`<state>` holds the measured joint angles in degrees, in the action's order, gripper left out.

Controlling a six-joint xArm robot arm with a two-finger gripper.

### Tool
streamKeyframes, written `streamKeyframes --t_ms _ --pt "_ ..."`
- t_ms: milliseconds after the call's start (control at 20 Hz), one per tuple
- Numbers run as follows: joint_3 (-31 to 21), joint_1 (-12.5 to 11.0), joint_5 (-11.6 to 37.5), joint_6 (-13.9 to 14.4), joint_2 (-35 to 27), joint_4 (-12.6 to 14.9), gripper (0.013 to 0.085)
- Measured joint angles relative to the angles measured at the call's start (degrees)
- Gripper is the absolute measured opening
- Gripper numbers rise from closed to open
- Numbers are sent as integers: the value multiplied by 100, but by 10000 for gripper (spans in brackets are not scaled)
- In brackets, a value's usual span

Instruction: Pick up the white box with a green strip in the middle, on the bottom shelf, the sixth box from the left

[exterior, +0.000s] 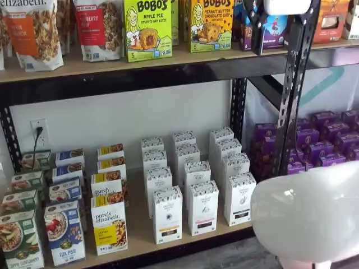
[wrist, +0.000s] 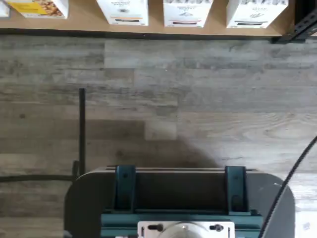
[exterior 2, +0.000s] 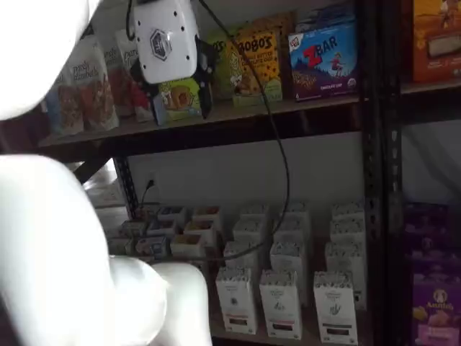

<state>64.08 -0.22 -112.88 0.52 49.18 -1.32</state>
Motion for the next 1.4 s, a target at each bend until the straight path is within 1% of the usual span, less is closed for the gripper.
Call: streamKeyframes --t_ms 100,200,250,350,550,750,800,950,1050,1300,1400 --pt "-188 75 142 11 46 173 850" --pt "-489 39 413 -42 138 267 850" --pt "-679 62 589 -46 196 375 850" --pt "-1031 -28 899 -129 276 442 850" --pt "-1674 -351 1501 -398 362 361 850" --pt "-2097 -567 1918 -589 320 285 850" --pt "-2185 -601 2017 -618 300 285 850" --pt "-2478 -557 2402 -565 266 489 850" --pt "-2662 -571 2669 -557 188 524 850" --pt "-3116 -676 3455 -608 -86 483 850" --pt "-3334 -809 3839 -756 -210 316 850"
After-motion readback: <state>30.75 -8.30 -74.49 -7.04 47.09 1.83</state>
